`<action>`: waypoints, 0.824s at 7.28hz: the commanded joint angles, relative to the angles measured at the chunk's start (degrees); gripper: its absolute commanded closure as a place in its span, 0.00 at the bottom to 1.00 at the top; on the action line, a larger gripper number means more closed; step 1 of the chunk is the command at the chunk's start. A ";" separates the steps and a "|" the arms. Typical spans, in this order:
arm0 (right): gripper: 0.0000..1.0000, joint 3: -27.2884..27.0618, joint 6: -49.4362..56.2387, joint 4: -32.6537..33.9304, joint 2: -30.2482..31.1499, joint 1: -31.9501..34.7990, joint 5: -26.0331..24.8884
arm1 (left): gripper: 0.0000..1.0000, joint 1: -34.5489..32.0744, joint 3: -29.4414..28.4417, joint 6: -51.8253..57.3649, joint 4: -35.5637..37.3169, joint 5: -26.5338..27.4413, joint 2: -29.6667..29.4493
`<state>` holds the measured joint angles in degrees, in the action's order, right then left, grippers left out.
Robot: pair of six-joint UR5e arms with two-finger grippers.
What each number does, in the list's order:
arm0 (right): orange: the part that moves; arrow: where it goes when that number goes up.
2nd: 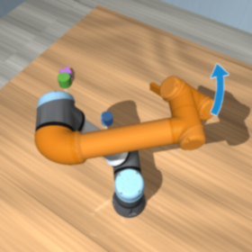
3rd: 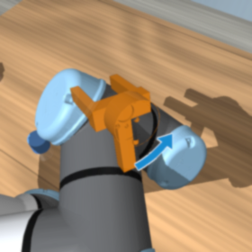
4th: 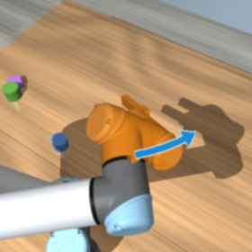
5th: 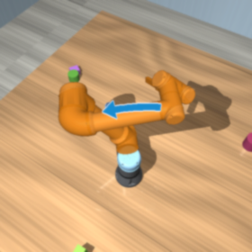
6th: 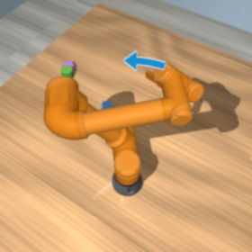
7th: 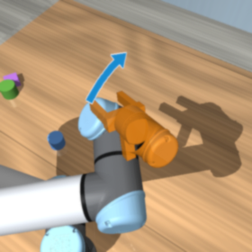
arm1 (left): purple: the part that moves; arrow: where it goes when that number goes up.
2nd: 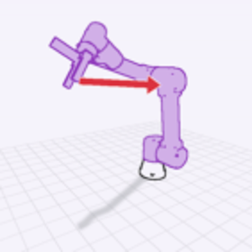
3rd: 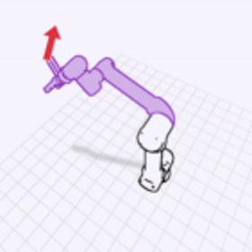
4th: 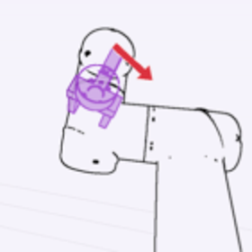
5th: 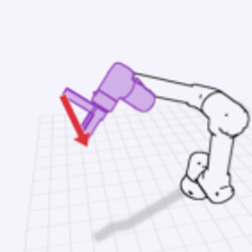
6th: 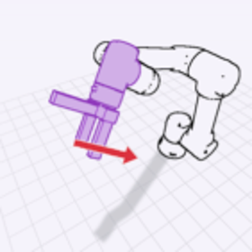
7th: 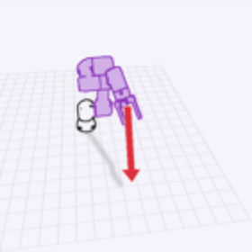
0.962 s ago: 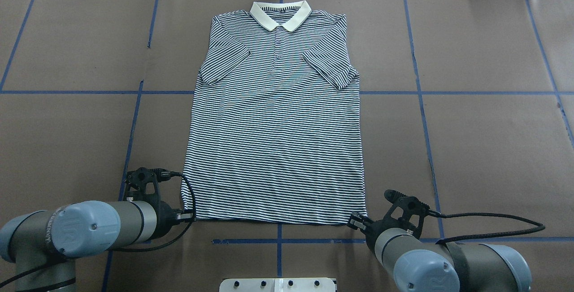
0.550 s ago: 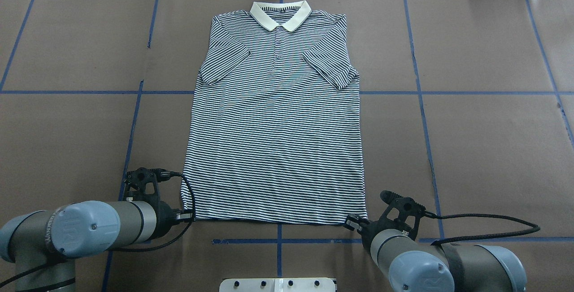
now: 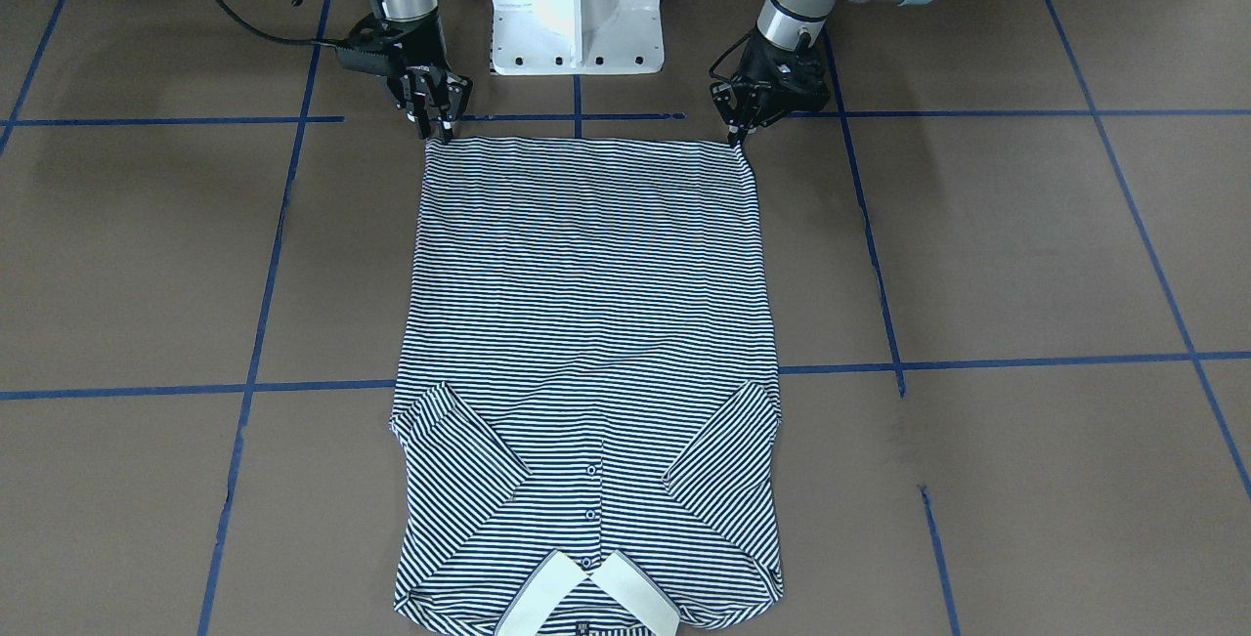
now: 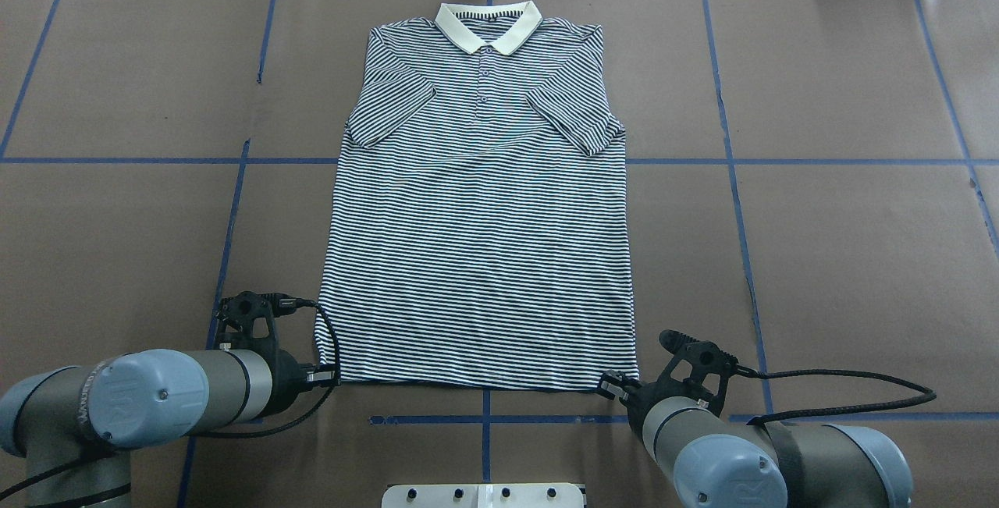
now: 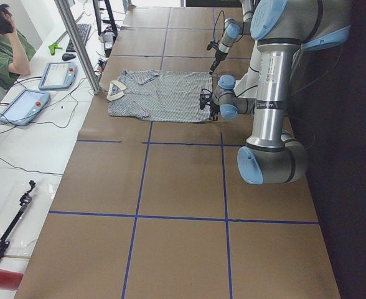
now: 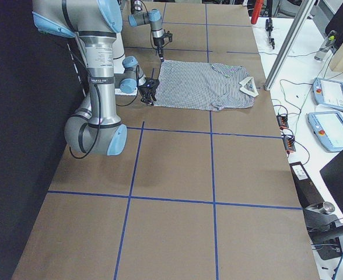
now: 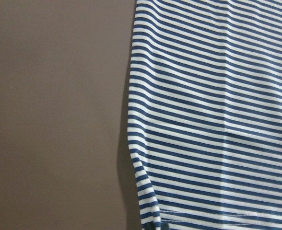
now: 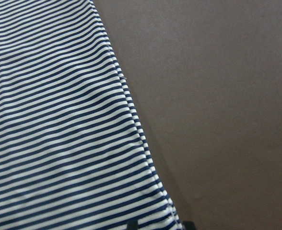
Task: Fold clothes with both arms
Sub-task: 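Lower both grippers and pinch the hem corners of the shirt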
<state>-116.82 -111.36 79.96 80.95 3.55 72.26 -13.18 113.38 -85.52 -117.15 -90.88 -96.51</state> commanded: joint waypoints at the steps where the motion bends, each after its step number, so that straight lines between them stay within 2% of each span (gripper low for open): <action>1: 0.58 0.27 0.27 0.02 0.08 0.67 -0.01 | 1.00 0.00 0.00 0.00 -0.01 -0.09 -0.09; 6: 0.58 1.33 0.36 -0.07 -0.09 0.76 -0.01 | 1.00 0.00 0.00 0.00 -0.10 0.00 -0.09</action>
<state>-115.74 -111.01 79.92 80.92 4.30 72.24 -13.18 113.38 -85.52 -117.24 -90.88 -96.59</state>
